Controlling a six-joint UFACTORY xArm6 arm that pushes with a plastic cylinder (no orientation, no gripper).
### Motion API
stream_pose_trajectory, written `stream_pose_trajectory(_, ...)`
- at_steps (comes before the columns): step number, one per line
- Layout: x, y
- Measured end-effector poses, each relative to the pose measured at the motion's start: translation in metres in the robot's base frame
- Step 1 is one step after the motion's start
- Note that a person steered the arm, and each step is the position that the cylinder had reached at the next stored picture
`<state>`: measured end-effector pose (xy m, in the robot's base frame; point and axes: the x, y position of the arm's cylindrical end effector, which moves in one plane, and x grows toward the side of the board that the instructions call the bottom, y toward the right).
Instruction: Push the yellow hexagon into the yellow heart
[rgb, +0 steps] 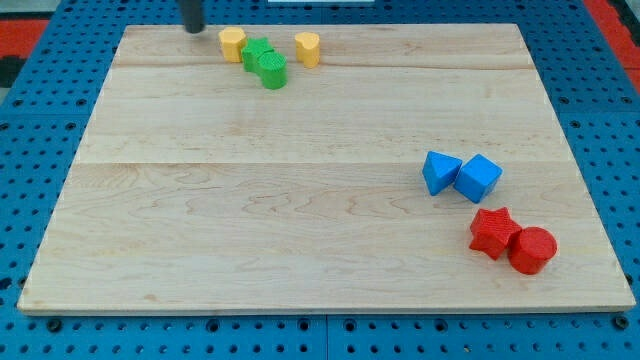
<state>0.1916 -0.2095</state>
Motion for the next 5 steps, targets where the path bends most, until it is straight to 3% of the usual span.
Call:
stream_pose_trajectory(1, 0.018, -0.015)
stream_pose_trajectory(3, 0.018, 0.102)
stream_pose_trajectory(5, 0.019, 0.156)
